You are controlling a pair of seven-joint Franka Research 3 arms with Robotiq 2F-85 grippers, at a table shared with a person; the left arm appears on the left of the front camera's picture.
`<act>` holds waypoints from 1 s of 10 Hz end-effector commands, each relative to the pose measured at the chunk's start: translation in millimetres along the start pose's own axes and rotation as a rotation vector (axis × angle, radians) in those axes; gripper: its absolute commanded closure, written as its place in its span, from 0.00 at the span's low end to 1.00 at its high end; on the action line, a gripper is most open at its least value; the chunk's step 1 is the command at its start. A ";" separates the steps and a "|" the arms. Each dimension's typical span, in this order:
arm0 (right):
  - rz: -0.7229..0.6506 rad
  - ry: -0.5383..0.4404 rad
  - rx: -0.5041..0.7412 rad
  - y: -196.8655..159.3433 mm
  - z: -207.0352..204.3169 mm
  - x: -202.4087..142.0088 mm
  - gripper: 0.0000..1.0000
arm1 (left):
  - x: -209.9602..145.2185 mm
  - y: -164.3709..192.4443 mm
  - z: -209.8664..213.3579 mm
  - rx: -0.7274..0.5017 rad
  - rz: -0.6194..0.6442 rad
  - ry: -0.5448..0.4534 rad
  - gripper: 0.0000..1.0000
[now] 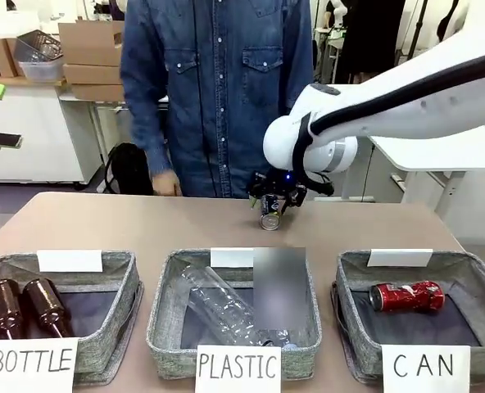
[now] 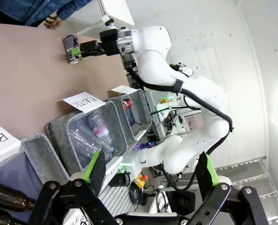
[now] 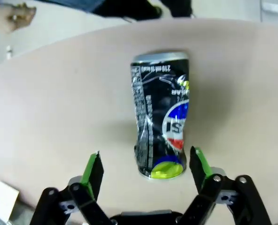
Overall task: Sort the can waste into the basket.
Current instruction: Pick up the can waste from the table and place it in the right Fabric basket.
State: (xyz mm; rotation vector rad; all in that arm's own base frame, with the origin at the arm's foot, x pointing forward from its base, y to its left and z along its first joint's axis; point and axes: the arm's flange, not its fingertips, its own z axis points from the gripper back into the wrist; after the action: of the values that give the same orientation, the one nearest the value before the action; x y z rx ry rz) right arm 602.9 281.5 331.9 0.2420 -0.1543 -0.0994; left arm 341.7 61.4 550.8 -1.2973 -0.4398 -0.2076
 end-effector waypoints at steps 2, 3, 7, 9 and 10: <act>-0.040 0.053 -0.142 16.5 -12.0 19.3 0.05 | -1.4 -1.0 2.8 -0.002 -0.015 0.011 0.00; -0.038 0.052 -0.154 15.8 -13.7 18.0 0.05 | -1.4 -1.0 2.8 -0.002 -0.015 0.011 0.00; -0.036 0.045 -0.166 11.9 -25.5 16.3 0.05 | -1.4 -1.0 2.8 -0.002 -0.015 0.011 0.00; -0.033 0.046 -0.177 9.7 -28.8 14.3 0.63 | -1.4 -1.0 2.8 -0.002 -0.015 0.011 0.00; -0.031 0.048 -0.178 9.1 -28.8 13.9 1.00 | -1.4 -1.0 2.8 -0.002 -0.015 0.011 0.00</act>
State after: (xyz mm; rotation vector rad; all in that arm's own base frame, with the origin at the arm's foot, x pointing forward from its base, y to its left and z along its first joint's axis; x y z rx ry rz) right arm 620.4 293.1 307.5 0.1106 -0.0634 -0.1146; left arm 341.7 61.5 550.9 -1.2973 -0.4399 -0.2076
